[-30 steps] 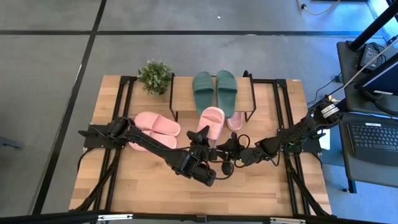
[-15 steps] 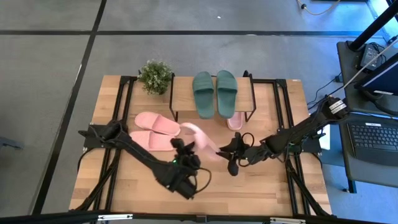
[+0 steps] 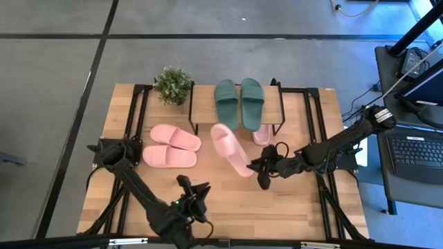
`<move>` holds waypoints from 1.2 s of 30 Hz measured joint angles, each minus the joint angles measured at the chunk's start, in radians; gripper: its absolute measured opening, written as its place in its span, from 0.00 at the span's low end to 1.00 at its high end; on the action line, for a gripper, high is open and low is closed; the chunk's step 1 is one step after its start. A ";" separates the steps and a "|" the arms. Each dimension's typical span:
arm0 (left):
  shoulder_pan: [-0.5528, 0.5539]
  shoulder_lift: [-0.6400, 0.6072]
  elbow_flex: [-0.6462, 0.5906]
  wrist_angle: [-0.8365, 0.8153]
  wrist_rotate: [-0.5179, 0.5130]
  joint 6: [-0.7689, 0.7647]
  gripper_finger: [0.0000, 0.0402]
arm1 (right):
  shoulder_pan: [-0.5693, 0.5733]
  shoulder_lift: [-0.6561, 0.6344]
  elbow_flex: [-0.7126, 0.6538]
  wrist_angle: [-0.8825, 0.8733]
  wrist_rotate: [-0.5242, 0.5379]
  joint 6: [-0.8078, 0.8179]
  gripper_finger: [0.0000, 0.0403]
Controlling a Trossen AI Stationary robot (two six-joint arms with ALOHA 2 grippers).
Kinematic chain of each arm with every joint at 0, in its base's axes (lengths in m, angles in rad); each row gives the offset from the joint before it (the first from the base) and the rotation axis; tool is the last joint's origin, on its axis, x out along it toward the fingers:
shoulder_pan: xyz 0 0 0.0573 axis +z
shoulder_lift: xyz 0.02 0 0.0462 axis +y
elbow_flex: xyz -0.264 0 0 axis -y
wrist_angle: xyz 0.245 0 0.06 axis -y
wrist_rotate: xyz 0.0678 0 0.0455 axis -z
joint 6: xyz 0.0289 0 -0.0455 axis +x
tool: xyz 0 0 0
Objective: Pick and place slides into the shelf
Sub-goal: Put the pink slipper under the shelf
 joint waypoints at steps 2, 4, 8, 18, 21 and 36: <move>-0.019 0.000 0.000 -0.012 -0.006 -0.034 0.14 | 0.000 -0.001 0.000 -0.001 -0.052 0.048 0.16; -0.033 0.000 0.000 -0.049 -0.014 -0.082 0.14 | -0.002 0.000 0.000 -0.010 -0.123 0.119 0.16; -0.042 0.000 0.000 -0.219 -0.029 -0.295 0.14 | -0.004 0.000 0.000 -0.066 -0.191 0.247 0.16; -0.054 -0.105 -0.220 -0.238 -0.044 -0.581 0.14 | -0.003 0.002 -0.167 0.200 -0.205 0.389 0.16; -0.051 -0.167 -0.317 -0.176 -0.042 -0.622 0.14 | -0.003 0.002 -0.293 0.471 -0.193 0.425 0.15; 0.111 -0.485 -0.756 0.775 0.279 0.092 0.14 | -0.079 0.007 -0.427 0.705 -0.169 0.466 0.15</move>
